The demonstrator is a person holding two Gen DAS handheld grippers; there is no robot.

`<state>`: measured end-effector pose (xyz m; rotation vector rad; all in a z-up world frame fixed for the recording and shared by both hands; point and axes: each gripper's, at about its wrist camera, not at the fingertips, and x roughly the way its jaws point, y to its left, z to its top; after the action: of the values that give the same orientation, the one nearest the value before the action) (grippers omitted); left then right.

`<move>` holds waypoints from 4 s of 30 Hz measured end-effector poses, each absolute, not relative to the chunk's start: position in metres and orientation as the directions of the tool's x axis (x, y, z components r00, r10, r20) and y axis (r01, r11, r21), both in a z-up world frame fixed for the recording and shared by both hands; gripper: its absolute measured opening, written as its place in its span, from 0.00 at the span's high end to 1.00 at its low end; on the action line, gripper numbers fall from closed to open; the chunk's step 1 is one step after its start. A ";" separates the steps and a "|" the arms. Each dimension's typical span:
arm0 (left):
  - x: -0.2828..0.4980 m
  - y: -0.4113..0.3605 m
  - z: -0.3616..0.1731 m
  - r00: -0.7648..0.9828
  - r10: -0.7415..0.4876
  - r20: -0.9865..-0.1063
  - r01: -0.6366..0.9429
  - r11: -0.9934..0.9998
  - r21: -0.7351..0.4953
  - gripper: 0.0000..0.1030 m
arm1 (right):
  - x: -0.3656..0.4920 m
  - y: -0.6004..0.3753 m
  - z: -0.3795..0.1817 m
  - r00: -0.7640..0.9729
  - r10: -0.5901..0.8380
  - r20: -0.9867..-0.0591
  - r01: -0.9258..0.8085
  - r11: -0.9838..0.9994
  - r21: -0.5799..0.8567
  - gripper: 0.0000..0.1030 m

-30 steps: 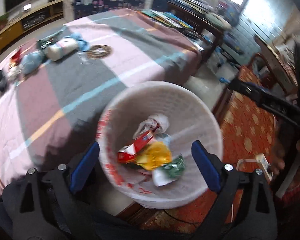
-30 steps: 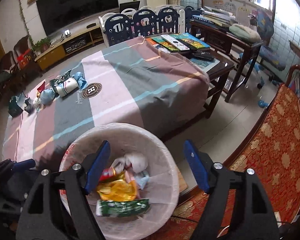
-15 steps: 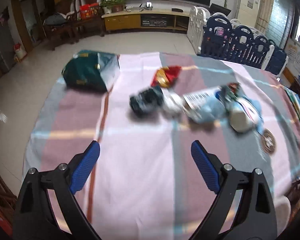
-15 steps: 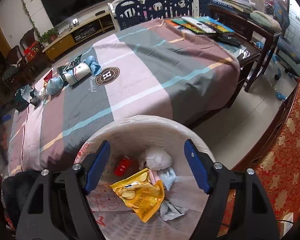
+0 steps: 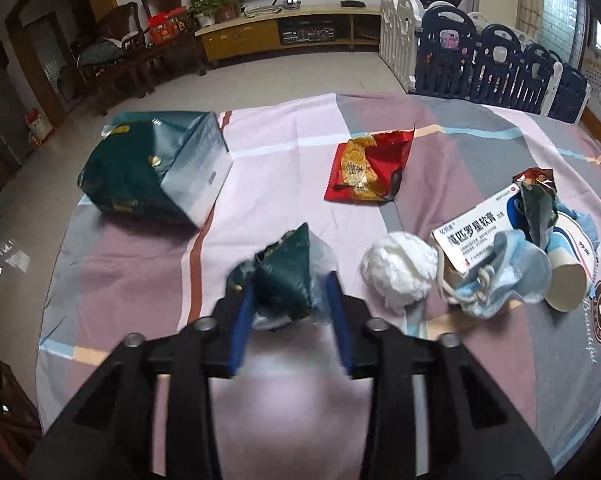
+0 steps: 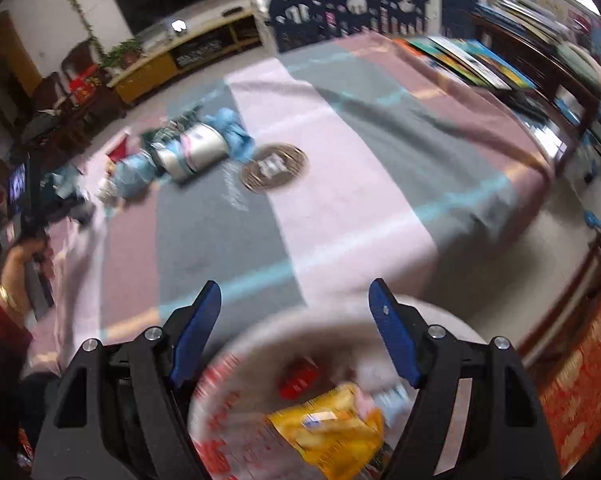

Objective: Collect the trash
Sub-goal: 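Grasp the dark green plastic bag with the left tool while the right grasps the white paper cup, then carry the cup to the wastebasket and drop it with the right tool while the left drops the green bag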

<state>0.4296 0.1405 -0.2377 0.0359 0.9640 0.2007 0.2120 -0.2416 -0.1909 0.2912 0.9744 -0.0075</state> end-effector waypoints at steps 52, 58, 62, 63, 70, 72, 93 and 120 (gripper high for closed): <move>0.197 0.125 -0.126 0.785 0.089 -0.613 -0.145 0.989 -0.043 0.68 | 0.194 -0.155 -0.161 0.641 0.213 -0.738 -0.101 0.976 0.194 0.97; 0.182 0.122 -0.118 0.782 0.099 -0.616 -0.154 0.987 -0.037 0.68 | 0.173 -0.155 -0.150 0.658 0.215 -0.722 -0.103 0.975 0.197 0.97; 0.172 0.122 -0.115 0.781 0.103 -0.616 -0.157 0.987 -0.034 0.68 | 0.165 -0.152 -0.144 0.666 0.228 -0.710 -0.115 0.972 0.204 0.97; 0.170 0.123 -0.115 0.782 0.105 -0.614 -0.157 0.987 -0.032 0.68 | 0.165 -0.150 -0.145 0.663 0.231 -0.712 -0.118 0.972 0.205 0.97; 0.161 0.149 -0.119 0.778 0.094 -0.621 -0.182 0.980 -0.080 0.68 | 0.164 -0.127 -0.143 0.647 0.218 -0.731 -0.128 0.976 0.177 0.97; 0.161 0.159 -0.118 0.775 0.079 -0.627 -0.181 0.978 -0.101 0.68 | 0.163 -0.120 -0.138 0.651 0.206 -0.731 -0.124 0.978 0.165 0.97; 0.197 0.237 -0.136 0.762 -0.196 -0.617 -0.037 0.938 -0.344 0.68 | 0.174 -0.079 -0.116 0.688 0.105 -0.718 0.058 0.978 0.199 0.97; 0.121 0.094 -0.086 0.702 -0.373 -0.606 0.256 0.927 -0.273 0.68 | 0.076 -0.176 -0.096 0.741 0.102 -0.663 0.074 0.970 0.231 0.97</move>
<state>0.1214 0.0942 -0.0863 -0.1729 0.7108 -0.3520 0.0764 -0.1765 -0.0956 0.2501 0.7375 0.0157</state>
